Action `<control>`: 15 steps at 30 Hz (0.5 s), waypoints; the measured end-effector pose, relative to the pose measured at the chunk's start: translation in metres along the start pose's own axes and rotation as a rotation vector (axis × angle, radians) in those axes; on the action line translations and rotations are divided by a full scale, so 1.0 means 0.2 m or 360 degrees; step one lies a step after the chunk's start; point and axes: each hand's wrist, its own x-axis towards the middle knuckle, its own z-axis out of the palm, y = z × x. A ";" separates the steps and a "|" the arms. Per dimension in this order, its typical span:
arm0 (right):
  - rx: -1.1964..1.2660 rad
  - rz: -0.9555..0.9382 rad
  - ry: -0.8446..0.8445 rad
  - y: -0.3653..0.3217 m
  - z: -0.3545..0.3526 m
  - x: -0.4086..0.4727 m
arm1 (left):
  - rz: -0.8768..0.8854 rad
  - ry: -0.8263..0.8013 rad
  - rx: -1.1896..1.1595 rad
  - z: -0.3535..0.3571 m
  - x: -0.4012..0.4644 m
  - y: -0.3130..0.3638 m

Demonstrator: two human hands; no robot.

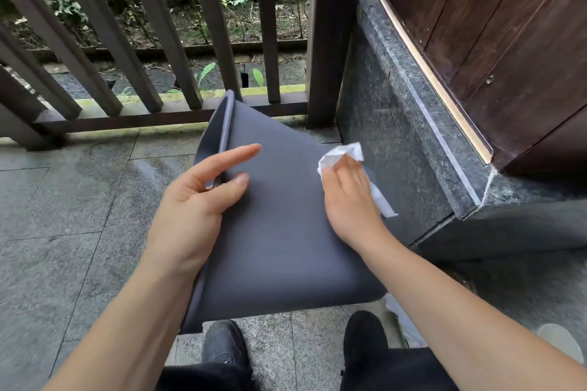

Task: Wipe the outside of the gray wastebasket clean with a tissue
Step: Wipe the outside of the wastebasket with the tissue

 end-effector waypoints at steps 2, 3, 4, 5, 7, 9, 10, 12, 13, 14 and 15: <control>0.0001 0.0024 -0.0003 0.02 0.02 0.00 | -0.0047 0.0065 -0.0025 -0.03 0.01 0.01; -0.0016 0.0030 -0.0023 0.03 0.03 0.00 | -0.0074 0.0098 -0.0035 -0.04 0.01 0.02; -0.0039 0.0043 -0.0066 0.03 0.05 -0.01 | -0.0098 0.0134 -0.0041 -0.06 0.02 0.02; -0.0057 0.0057 -0.0119 0.03 0.07 -0.01 | -0.0116 0.0173 -0.0046 -0.07 0.02 0.02; -0.0091 0.0047 -0.0210 0.04 0.10 -0.02 | -0.0141 0.0264 -0.0049 -0.10 0.03 0.03; -0.0153 0.0015 -0.0271 0.03 0.11 -0.03 | -0.0177 0.0358 -0.0042 -0.13 0.05 0.03; -0.0205 0.0013 -0.0287 0.04 0.11 -0.04 | -0.0203 0.0397 -0.0057 -0.14 0.06 0.03; -0.0355 0.0070 -0.0312 0.06 0.10 -0.05 | -0.0259 0.0455 -0.0102 -0.15 0.07 0.02; -0.0408 0.0093 -0.0329 0.08 0.10 -0.05 | -0.0278 0.0471 -0.0105 -0.15 0.07 0.02; -0.0422 0.0104 -0.0341 0.09 0.10 -0.05 | -0.0291 0.0474 -0.0094 -0.16 0.06 0.02; -0.0412 0.0112 -0.0345 0.09 0.10 -0.04 | -0.0297 0.0466 -0.0082 -0.16 0.06 0.01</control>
